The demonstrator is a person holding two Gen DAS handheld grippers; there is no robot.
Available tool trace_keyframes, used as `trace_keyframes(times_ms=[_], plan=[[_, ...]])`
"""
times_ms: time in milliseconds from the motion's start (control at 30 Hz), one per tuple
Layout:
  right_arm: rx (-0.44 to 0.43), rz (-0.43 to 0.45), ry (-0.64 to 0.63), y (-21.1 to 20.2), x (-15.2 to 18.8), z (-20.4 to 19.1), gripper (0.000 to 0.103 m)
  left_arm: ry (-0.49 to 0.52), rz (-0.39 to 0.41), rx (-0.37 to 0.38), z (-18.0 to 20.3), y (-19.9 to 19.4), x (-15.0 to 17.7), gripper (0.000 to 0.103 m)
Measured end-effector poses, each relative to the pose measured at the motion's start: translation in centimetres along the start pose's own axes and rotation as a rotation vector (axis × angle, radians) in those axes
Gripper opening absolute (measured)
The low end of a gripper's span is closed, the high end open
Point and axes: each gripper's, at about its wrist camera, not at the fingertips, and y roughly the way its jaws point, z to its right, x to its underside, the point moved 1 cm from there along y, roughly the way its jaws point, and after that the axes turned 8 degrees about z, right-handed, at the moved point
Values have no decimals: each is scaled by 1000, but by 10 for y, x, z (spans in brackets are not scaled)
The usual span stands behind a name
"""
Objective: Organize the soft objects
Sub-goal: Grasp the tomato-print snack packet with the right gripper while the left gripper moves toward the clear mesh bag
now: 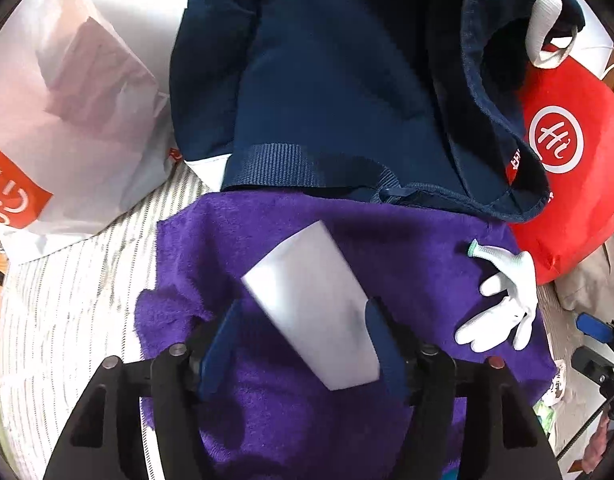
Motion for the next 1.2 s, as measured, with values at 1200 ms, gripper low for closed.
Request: trace_keyframes(times_ms=[1200], plan=[[220, -102, 4, 6, 103, 82, 73, 47, 69, -97, 24, -135, 62, 79]])
